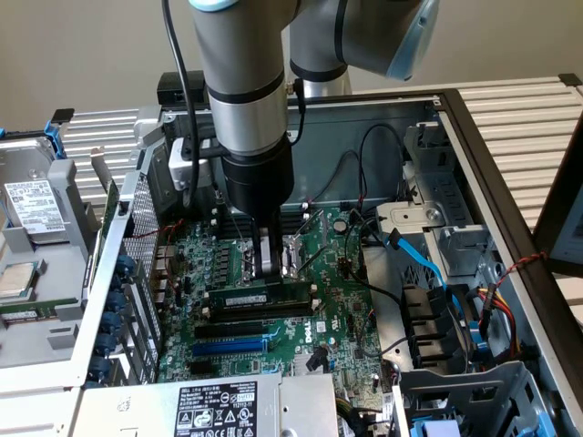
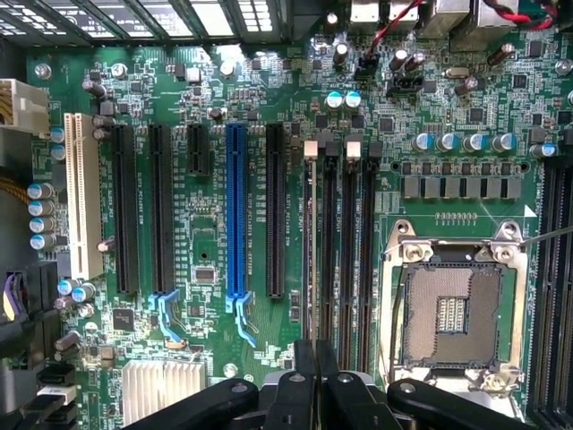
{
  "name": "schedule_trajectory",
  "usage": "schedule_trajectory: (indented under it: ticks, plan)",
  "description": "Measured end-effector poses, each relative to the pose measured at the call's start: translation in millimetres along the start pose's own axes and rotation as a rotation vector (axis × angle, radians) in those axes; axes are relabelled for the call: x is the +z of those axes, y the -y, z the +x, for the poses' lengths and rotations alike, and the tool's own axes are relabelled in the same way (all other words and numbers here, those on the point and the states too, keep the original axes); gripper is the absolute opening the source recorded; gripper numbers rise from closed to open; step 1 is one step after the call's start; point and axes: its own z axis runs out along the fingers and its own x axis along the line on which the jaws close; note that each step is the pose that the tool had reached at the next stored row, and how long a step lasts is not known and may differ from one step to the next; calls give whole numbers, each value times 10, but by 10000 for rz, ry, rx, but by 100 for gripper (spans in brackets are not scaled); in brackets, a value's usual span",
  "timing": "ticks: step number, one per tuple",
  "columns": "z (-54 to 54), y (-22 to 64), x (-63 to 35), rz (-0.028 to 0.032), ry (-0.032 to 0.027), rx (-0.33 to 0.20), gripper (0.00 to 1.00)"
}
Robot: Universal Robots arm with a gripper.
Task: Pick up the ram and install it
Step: 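Insert the ram into the slot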
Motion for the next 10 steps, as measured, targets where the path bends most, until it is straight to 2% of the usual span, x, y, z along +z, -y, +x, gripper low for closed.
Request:
schedule_trajectory:
  ticks: [10]
  plan:
    - [11,-7,3,67,2,3,12]
